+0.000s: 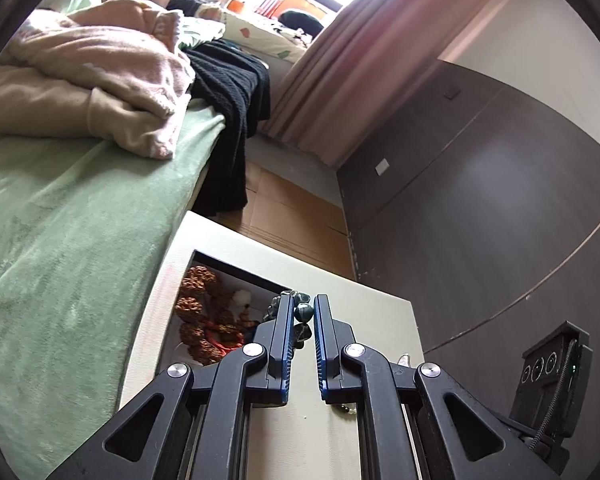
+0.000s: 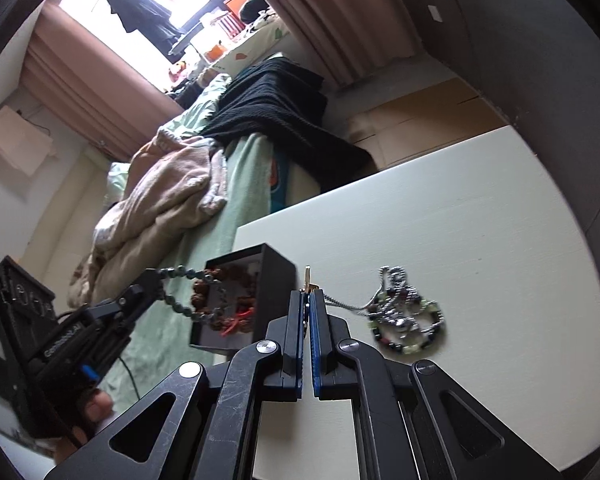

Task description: Organize jewelry

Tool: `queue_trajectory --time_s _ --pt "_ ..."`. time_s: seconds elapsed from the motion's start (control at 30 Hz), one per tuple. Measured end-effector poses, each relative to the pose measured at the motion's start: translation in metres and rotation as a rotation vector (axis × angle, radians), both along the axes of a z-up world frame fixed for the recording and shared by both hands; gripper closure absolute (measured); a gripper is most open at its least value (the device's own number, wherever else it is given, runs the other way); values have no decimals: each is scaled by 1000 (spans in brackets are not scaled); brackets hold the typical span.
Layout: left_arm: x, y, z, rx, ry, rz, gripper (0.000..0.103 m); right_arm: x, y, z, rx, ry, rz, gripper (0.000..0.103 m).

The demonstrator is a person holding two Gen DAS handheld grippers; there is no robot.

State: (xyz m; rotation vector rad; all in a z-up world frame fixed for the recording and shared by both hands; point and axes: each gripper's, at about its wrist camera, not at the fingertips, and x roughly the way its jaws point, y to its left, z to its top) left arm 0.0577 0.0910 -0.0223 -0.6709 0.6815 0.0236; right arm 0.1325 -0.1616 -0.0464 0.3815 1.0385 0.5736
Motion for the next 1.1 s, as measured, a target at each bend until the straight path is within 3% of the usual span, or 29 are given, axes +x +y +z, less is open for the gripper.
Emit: queue_trajectory --time_s 0.17,0.23,0.27,0.3,0.33,0.6,0.8,0.93,1.0,1.07,1.1 --pt "2 11 -4 -48 25 15 88 0 15 -2 79 16 13 98" --pt "3 16 -5 -64 37 20 70 -1 17 -2 131 26 18 98" --pt "2 19 -5 -68 33 28 51 0 18 -2 157 33 17 98" --pt "0 22 -4 -71 20 41 39 0 18 -3 186 44 14 98" --pt "-2 24 -3 -71 5 54 37 1 17 -5 221 61 9 98" --pt "-6 34 -3 -96 -4 76 36 12 16 -48 561 290 -66 98" --pt "-10 40 0 -95 -27 107 36 11 31 -53 715 322 -64 98" --pt "-13 44 0 -98 -31 126 36 15 56 -54 731 314 -51 97" --pt "-14 46 0 -98 -32 130 36 18 76 -56 668 335 -11 94" --pt "-14 47 0 -99 -33 134 36 19 92 -57 576 358 32 71" --pt "-14 47 0 -100 -34 136 36 18 96 -56 540 352 36 64"
